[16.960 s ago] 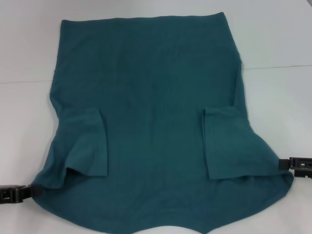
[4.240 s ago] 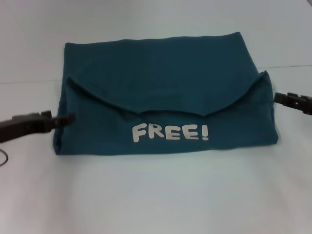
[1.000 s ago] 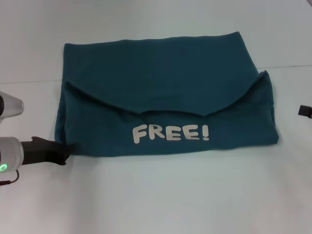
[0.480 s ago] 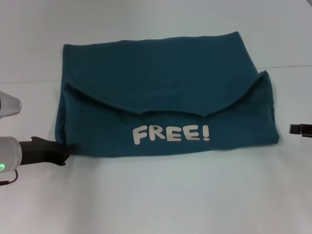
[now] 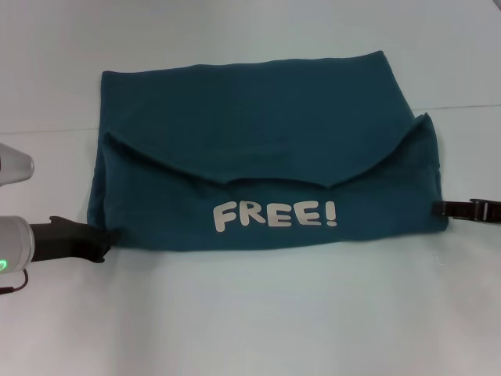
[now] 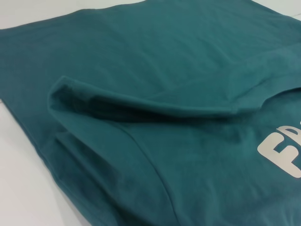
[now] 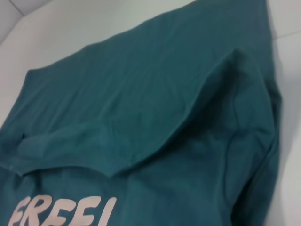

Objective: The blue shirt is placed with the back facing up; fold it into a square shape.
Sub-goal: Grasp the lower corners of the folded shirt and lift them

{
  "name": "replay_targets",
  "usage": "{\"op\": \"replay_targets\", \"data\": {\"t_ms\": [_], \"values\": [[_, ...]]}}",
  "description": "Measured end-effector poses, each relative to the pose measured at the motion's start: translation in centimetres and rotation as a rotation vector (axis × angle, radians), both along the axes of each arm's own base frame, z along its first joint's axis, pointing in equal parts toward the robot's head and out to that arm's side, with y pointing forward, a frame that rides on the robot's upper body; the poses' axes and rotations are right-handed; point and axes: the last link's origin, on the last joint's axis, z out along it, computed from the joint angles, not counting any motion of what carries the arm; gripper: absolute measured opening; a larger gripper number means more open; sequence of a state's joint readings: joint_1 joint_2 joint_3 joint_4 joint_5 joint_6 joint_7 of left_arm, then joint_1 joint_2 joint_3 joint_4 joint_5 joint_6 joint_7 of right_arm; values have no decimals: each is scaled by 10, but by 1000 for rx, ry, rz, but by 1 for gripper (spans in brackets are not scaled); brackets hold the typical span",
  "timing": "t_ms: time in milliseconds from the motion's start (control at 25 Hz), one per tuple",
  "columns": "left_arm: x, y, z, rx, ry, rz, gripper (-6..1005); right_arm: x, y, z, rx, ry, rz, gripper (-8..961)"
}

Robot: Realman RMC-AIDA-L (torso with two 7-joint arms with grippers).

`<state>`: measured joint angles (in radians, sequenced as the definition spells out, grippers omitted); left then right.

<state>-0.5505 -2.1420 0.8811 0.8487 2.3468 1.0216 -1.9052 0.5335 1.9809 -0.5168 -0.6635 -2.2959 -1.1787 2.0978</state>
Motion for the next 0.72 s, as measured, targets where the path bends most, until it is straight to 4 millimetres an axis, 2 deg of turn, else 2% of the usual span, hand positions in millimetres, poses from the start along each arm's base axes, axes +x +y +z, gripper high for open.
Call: {"op": "replay_targets", "data": {"t_ms": [240, 440, 720], "values": [[0, 1, 1, 3, 1, 0, 26, -5, 8, -13, -12, -21, 3, 611], [1, 2, 1, 5, 3, -4, 29, -7, 10, -16, -11, -26, 7, 604], [1, 3, 2, 9, 4, -4, 33, -6, 8, -16, -15, -29, 25, 489]]}}
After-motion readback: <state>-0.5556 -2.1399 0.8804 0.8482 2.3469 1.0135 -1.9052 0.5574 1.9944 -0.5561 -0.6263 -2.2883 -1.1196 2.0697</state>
